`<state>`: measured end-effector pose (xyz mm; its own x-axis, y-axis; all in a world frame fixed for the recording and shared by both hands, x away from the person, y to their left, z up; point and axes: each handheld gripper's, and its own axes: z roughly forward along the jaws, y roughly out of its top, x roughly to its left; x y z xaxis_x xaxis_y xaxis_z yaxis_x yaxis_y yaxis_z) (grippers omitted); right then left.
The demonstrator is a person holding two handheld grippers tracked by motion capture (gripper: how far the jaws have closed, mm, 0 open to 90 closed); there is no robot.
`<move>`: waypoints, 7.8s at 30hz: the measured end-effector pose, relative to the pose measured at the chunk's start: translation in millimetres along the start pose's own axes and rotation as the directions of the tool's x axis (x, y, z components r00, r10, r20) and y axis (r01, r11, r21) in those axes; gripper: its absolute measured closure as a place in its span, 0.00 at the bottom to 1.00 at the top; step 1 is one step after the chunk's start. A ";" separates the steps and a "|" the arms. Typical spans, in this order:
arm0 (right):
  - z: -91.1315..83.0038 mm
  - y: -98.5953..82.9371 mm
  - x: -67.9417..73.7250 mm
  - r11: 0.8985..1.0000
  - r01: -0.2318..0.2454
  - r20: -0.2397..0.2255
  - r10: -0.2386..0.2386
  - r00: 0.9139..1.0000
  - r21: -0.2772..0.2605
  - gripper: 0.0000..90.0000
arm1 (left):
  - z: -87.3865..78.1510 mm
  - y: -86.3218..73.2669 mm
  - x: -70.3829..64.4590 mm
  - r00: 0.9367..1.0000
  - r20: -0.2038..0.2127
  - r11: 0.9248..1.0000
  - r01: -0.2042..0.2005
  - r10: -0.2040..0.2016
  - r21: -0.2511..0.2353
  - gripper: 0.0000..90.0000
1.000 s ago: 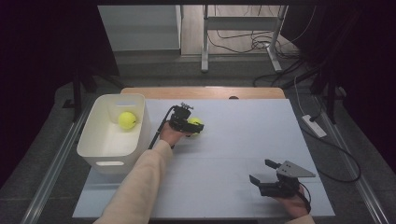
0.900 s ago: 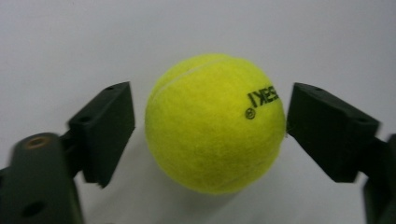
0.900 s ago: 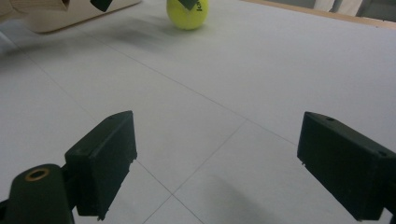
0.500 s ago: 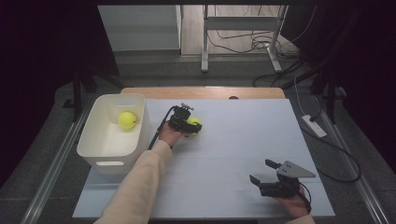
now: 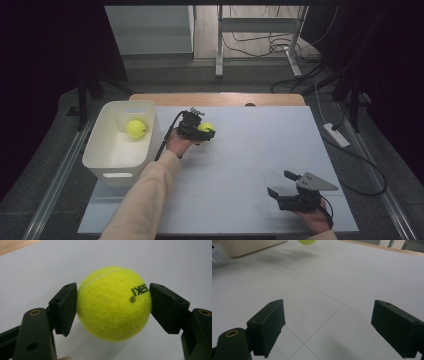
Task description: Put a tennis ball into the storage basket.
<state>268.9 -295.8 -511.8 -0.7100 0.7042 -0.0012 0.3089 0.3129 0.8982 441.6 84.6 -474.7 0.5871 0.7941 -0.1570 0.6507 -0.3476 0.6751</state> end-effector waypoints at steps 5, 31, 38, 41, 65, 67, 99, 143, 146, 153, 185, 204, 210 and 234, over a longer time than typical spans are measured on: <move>-0.1 0.3 0.2 1.000 0.001 0.000 -0.001 1.000 -0.002 0.13 | -10.8 -0.1 -1.5 1.000 0.012 0.999 0.006 -0.005 -0.032 0.30; -0.9 1.4 1.1 1.000 0.003 0.011 -0.003 1.000 -0.009 0.13 | -50.9 -1.6 -8.2 1.000 0.017 0.995 -0.020 0.021 -0.100 0.30; -1.6 1.5 0.8 1.000 0.001 0.014 -0.001 1.000 -0.011 0.13 | -63.1 -1.4 -11.9 1.000 0.021 0.992 -0.021 0.023 -0.122 0.30; -1.4 1.4 1.0 1.000 0.001 0.011 -0.001 1.000 -0.013 0.13 | -69.5 -0.9 -14.9 0.999 0.021 0.991 -0.031 0.034 -0.133 0.30; -1.1 1.2 1.1 1.000 0.002 0.011 -0.002 1.000 -0.009 0.13 | -98.2 -0.1 -16.9 0.998 0.038 0.976 -0.034 0.043 -0.214 0.30; -1.1 1.3 1.1 1.000 0.003 0.012 -0.003 1.000 -0.010 0.13 | -100.4 -0.3 -16.5 0.998 0.039 0.975 -0.033 0.042 -0.221 0.30; -1.1 1.2 0.4 1.000 0.004 0.017 -0.004 1.000 -0.009 0.13 | -136.5 -3.2 -9.5 0.999 0.048 0.947 -0.007 0.023 -0.320 0.30; -1.4 1.4 0.8 1.000 0.002 0.018 -0.002 1.000 -0.009 0.13 | -173.9 -10.3 1.2 0.999 -0.027 0.928 -0.028 0.020 -0.372 0.30; -1.4 1.3 0.9 1.000 0.004 0.021 -0.004 1.000 -0.007 0.13 | -178.2 -11.8 3.0 0.999 -0.036 0.924 -0.031 0.018 -0.380 0.30; -1.6 1.3 1.2 1.000 0.004 0.019 -0.004 1.000 -0.009 0.13 | -187.5 -16.4 9.2 0.998 -0.058 0.922 -0.025 0.003 -0.386 0.30; -1.9 1.2 1.3 1.000 0.002 0.025 -0.002 1.000 -0.009 0.13 | -210.9 -44.4 36.1 0.989 -0.132 0.927 0.010 -0.064 -0.375 0.30; -2.2 1.0 0.8 1.000 0.000 0.028 0.000 1.000 -0.006 0.13 | -217.4 -56.4 57.8 0.974 -0.191 0.934 0.052 -0.126 -0.353 0.30; -2.8 0.9 0.0 1.000 0.000 0.031 0.000 1.000 -0.009 0.13 | -219.3 -59.3 63.7 0.968 -0.205 0.932 0.063 -0.145 -0.358 0.30; -1.5 0.9 1.3 1.000 0.007 0.025 -0.006 1.000 -0.004 0.13 | -210.0 -66.6 87.1 0.946 -0.244 0.939 0.129 -0.213 -0.318 0.30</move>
<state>267.3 -295.5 -510.3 -0.6956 0.7182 -0.0182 0.3016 0.3150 0.8999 348.3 281.6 -382.0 0.2994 0.9470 -0.1161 0.5339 -0.0654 0.8430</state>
